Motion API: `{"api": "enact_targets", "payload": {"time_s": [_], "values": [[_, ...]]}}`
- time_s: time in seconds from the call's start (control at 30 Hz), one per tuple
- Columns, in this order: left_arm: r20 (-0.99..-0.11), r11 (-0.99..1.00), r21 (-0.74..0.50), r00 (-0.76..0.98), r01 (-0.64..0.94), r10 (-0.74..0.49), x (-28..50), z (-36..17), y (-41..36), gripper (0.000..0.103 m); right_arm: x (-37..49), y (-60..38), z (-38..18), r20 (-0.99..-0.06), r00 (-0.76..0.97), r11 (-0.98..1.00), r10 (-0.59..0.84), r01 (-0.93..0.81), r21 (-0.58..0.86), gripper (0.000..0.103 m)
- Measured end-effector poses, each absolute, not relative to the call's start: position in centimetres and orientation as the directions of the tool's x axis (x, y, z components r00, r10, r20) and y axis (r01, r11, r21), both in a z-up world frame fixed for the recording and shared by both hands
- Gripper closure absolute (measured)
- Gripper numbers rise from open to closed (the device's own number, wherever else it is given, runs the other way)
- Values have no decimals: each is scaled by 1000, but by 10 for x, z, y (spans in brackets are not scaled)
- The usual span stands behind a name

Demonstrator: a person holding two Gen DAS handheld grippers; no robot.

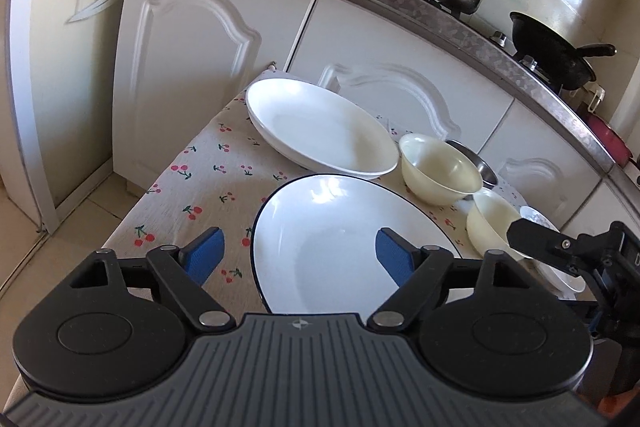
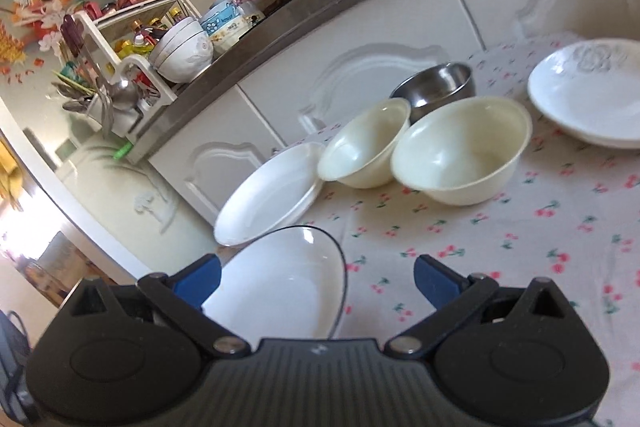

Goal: Organize plates and bowls

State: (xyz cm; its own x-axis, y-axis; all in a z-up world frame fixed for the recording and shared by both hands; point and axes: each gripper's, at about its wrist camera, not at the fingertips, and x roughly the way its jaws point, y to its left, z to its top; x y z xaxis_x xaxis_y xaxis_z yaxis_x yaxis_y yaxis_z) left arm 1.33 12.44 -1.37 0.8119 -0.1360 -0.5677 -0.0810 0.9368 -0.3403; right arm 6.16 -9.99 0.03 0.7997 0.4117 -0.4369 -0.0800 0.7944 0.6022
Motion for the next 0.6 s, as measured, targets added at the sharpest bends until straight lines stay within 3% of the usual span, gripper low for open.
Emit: {"api": "enact_targets", "payload": {"time_s": [0.37,0.6], "values": [[-590,944,-321,796,-75,-137,20,-21,118,27,78,-85,-8,-451,753,776,479,-123,619,1],[-594,949,-305,795,-81,-123,19,-23,115,32,81,-81,-14,-437,722,740,537,-154,655,1]]}}
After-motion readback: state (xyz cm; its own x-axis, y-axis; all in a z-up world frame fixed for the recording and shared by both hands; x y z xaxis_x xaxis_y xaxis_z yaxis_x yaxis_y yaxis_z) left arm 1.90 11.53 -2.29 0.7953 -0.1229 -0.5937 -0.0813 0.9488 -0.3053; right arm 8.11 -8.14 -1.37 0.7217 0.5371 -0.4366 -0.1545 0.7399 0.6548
